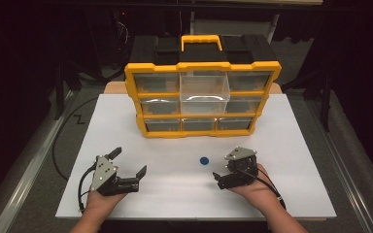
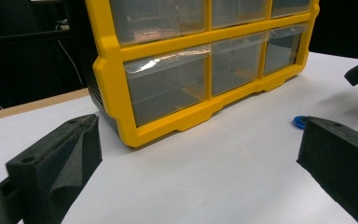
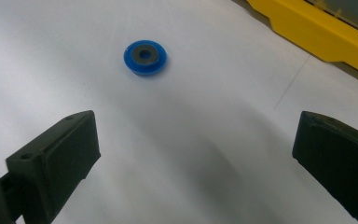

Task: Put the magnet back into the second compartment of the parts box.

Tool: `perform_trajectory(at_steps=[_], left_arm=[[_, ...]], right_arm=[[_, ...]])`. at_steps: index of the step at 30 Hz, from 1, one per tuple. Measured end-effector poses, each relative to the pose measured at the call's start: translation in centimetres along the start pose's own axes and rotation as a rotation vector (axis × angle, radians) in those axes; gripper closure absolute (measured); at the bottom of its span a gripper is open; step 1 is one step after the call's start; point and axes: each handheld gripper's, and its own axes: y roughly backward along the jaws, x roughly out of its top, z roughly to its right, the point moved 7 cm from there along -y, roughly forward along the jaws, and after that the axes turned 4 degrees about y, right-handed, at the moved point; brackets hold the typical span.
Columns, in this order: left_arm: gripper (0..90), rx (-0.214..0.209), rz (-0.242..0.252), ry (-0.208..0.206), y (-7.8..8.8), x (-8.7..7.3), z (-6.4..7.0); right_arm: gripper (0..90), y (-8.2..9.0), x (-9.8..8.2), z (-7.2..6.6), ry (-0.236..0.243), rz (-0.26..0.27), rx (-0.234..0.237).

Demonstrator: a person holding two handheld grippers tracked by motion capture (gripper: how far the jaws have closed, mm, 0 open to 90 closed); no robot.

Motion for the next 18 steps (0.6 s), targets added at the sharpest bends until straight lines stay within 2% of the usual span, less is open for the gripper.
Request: perform_trajectory(at_steps=[14,18], left_arm=[[0.3,-0.006,0.0,0.002,-0.1,0.0,0.1],[0.3,-0.01,0.0,-0.005,-0.1,0.0,0.2]], right_arm=[[7.5,-1.2,1.3,-0.9,0.015,-0.005,0.037],[11.8,-1.7,1.8,-1.2,0.016,-0.002,0.048]])
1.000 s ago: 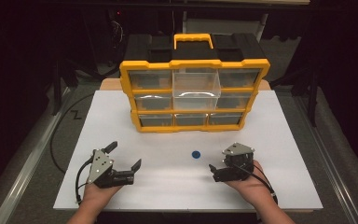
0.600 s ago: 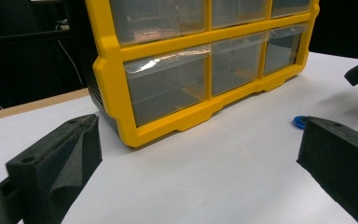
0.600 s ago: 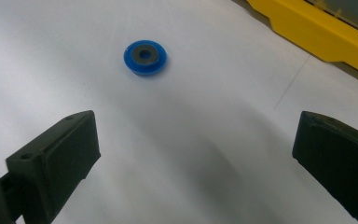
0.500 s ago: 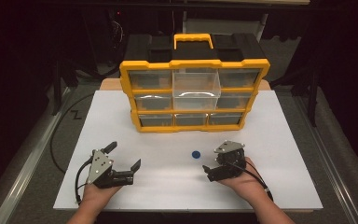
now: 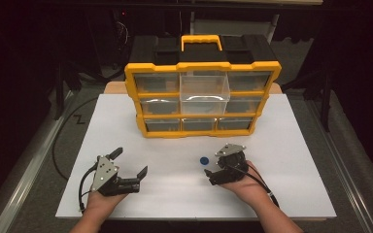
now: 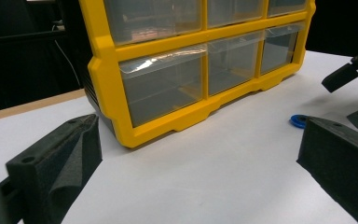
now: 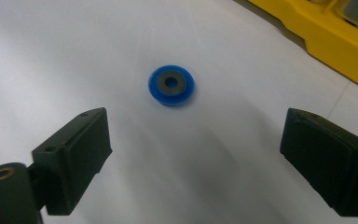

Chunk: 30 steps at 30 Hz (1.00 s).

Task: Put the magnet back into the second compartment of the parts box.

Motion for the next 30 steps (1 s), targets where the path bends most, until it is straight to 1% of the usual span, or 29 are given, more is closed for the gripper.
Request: perform_trajectory(at_steps=[3,6,13,17,18,19,20,21,24,25,30], left_arm=[[0.3,-0.001,0.001,-0.001,0.0,0.0,0.0],[0.3,-0.002,0.002,-0.004,0.0,0.0,0.0],[0.4,-0.003,0.004,-0.004,0.0,0.1,0.0],[0.3,-0.003,0.005,-0.004,0.0,0.1,0.0],[0.3,-0.003,0.005,-0.004,0.0,0.1,0.0],[0.3,-0.001,0.005,-0.003,0.0,0.1,0.0],[0.3,-0.001,0.005,-0.003,0.0,0.1,0.0],[0.3,-0.001,0.006,-0.003,0.0,0.1,0.0],[0.3,-0.001,0.008,-0.003,0.0,0.1,-0.1],[0.3,0.0,0.009,-0.002,0.0,0.1,-0.1],[0.3,-0.002,0.01,-0.002,0.0,0.2,-0.1]], right_arm=[[15.5,-0.3,0.3,-0.3,0.002,-0.001,0.008],[17.1,-0.6,0.7,-0.5,0.009,-0.001,0.015],[24.8,-1.3,1.3,-0.9,0.0,0.005,0.04],[30.1,-1.6,1.4,-0.8,-0.004,0.005,0.045],[30.1,-1.6,1.4,-0.8,-0.004,0.005,0.045],[34.2,-1.7,1.4,-0.7,-0.004,0.007,0.048],[34.2,-1.7,1.4,-0.7,-0.004,0.007,0.048],[39.4,-1.8,1.5,-0.7,0.003,0.008,0.05],[41.8,-1.9,1.6,-0.7,-0.001,0.005,0.057],[44.4,-2.1,1.7,-0.7,0.002,0.006,0.06],[49.7,-2.5,1.9,-0.7,0.013,-0.004,0.07]])
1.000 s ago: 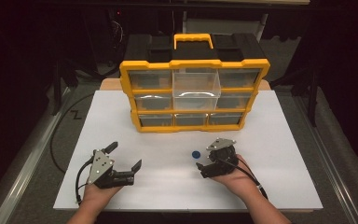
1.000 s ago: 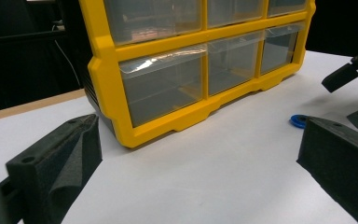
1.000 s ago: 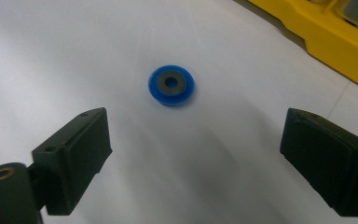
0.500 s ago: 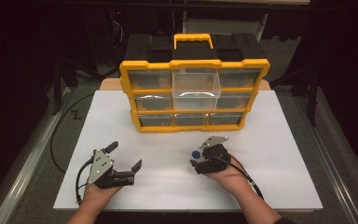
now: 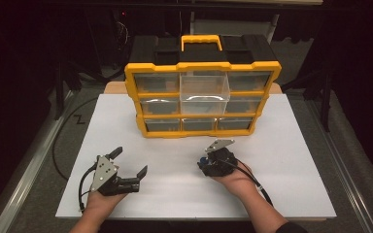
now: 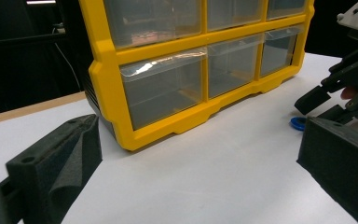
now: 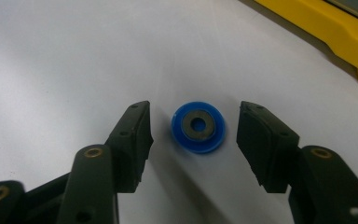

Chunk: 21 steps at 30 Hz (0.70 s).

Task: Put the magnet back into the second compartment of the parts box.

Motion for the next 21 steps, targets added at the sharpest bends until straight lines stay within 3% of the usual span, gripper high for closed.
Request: perform_trajectory(at_steps=[13,21], left_arm=[[0.3,0.0,0.003,0.001,0.03,0.05,-0.04],[0.3,0.004,0.009,0.009,0.09,0.14,-0.16]], right_arm=[[60.2,-0.4,0.02,0.2,-0.021,-0.03,0.015],[63.5,-0.48,0.03,0.08,0.003,-0.04,0.015]])
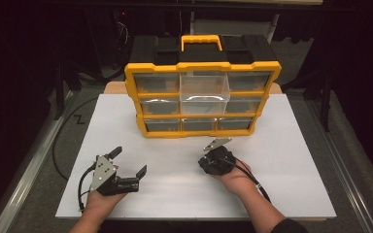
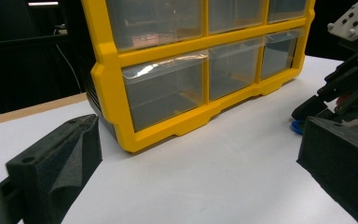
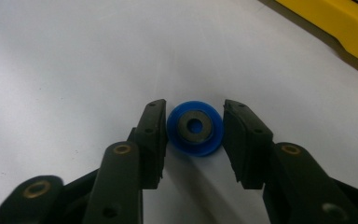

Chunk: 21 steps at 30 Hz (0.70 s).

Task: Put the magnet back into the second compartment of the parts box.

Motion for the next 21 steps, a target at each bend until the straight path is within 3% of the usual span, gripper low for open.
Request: perform_trajectory(at_steps=[21], left_arm=[[0.3,-0.002,0.003,0.001,0.05,0.05,-0.05]], right_arm=[[65.3,0.07,0.35,0.2,0.003,-0.029,-0.002]])
